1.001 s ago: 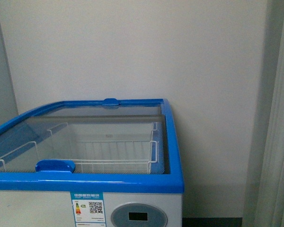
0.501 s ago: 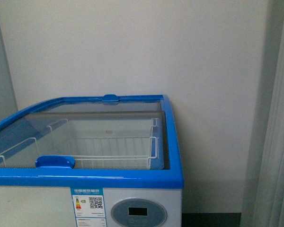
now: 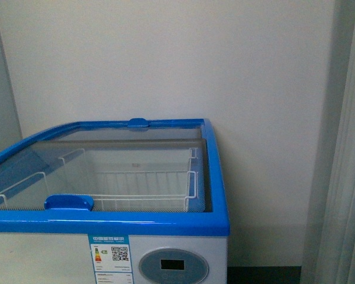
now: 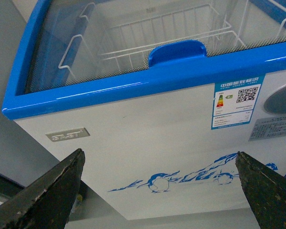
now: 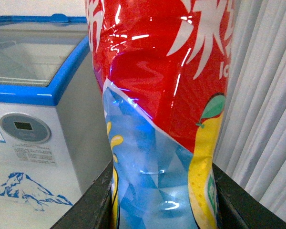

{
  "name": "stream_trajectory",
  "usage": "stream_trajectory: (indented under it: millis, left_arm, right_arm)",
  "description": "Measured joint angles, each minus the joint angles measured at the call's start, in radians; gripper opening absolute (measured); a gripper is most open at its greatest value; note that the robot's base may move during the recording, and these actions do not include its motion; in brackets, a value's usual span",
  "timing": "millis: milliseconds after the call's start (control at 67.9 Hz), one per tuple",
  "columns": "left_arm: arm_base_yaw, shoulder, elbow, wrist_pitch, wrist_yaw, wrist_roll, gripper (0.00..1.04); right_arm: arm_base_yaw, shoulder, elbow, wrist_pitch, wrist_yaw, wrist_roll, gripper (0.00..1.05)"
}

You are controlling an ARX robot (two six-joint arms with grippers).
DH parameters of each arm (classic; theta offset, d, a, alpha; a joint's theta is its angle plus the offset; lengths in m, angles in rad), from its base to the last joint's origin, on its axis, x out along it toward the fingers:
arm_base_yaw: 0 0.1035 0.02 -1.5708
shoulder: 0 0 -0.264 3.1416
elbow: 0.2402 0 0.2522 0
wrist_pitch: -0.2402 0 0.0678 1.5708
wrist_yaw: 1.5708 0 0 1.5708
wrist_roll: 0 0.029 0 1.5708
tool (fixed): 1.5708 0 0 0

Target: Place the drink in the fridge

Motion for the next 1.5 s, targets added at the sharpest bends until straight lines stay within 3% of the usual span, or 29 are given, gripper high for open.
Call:
stream_trajectory:
  millis: [721,1266,1369,1502]
  left_arm:
    - [-0.04,0.424,0.293,0.05,0.011,0.064,0.97]
    - [0.005,0.734,0.581,-0.003,0.053,0.118,0.97]
    - [0.01,0.766,0.634,-0.031,0.097,0.13,0.97]
    - [0.01,0.827,0.733,-0.044,0.077,0.131,0.97]
  right_arm:
    - [0.0,0.0,0.0,0.0,0.0,0.0,0.4]
    - [0.0,0.0,0.0,0.0,0.0,0.0,0.4]
    - [0.0,0.0,0.0,0.0,0.0,0.0,0.4]
    - [0.001,0.0,0.0,0.0,-0.004,0.0,0.4]
